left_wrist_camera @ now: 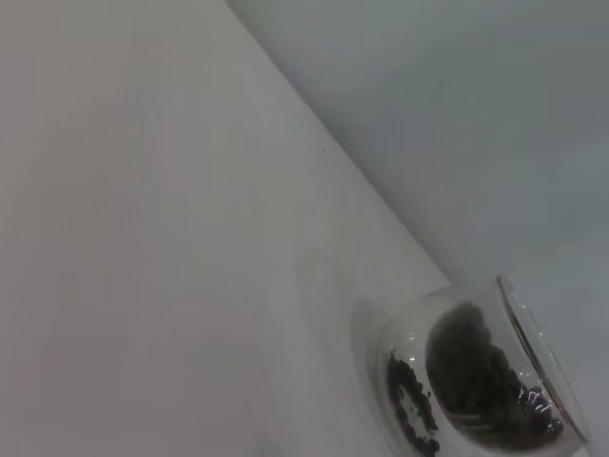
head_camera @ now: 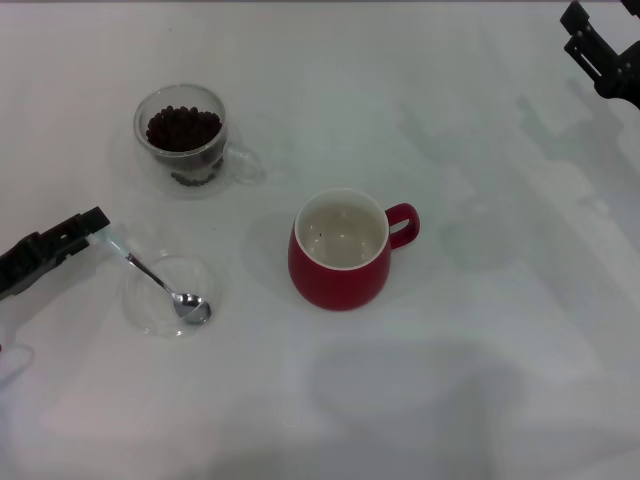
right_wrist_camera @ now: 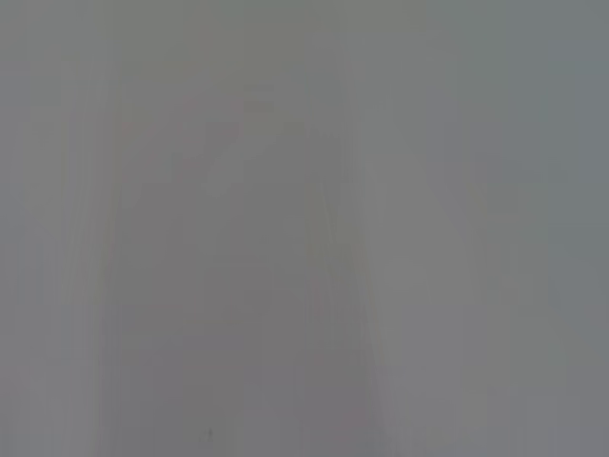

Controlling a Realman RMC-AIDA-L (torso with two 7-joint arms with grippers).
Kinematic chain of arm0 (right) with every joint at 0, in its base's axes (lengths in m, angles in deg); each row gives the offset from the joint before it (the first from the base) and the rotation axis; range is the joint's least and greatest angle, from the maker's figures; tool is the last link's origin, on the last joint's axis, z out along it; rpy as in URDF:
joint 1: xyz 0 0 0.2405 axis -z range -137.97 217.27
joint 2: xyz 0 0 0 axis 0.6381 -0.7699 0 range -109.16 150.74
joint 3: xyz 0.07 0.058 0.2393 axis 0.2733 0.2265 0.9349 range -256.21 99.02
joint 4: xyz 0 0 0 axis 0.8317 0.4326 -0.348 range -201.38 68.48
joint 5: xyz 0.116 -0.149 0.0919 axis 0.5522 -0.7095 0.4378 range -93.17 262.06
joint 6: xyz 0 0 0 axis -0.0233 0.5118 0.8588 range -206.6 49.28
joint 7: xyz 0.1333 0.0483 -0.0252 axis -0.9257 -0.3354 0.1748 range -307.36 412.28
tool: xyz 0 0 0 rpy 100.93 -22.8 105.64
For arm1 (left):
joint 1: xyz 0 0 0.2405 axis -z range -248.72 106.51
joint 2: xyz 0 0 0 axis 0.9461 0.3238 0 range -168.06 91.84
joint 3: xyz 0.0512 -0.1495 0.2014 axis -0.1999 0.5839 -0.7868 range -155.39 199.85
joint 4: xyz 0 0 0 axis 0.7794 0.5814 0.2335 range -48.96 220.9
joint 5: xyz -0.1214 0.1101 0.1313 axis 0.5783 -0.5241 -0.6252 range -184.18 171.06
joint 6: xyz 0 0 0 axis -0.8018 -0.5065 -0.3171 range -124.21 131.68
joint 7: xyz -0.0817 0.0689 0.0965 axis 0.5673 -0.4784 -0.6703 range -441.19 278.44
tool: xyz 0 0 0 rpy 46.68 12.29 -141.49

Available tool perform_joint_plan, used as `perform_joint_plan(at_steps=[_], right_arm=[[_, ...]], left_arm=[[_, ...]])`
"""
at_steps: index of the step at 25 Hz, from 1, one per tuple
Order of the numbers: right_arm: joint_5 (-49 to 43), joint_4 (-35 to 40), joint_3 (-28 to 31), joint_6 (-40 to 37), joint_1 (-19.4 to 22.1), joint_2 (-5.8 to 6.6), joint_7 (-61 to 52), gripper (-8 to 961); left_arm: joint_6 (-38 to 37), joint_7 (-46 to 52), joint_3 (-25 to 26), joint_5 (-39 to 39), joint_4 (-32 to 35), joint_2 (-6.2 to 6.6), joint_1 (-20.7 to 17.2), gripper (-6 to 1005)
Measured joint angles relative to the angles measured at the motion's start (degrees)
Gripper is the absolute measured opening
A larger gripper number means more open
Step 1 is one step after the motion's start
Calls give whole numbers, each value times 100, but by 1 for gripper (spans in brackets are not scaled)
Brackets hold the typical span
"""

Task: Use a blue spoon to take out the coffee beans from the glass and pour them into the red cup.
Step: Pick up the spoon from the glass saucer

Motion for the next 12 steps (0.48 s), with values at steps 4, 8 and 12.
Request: perform_joint_plan(at_steps=[4, 8, 12], right_arm=[[-7, 0, -7, 57, -1, 0, 0, 825], [-14, 0, -19, 86, -1, -4, -9, 825], [-15, -2, -64, 115, 23, -8, -16, 826]], left_arm=[[7, 0, 1, 16, -14, 11, 32, 716], [10, -4, 1, -45, -18, 29, 82, 607], [10, -70, 1, -167, -22, 30, 117, 430]])
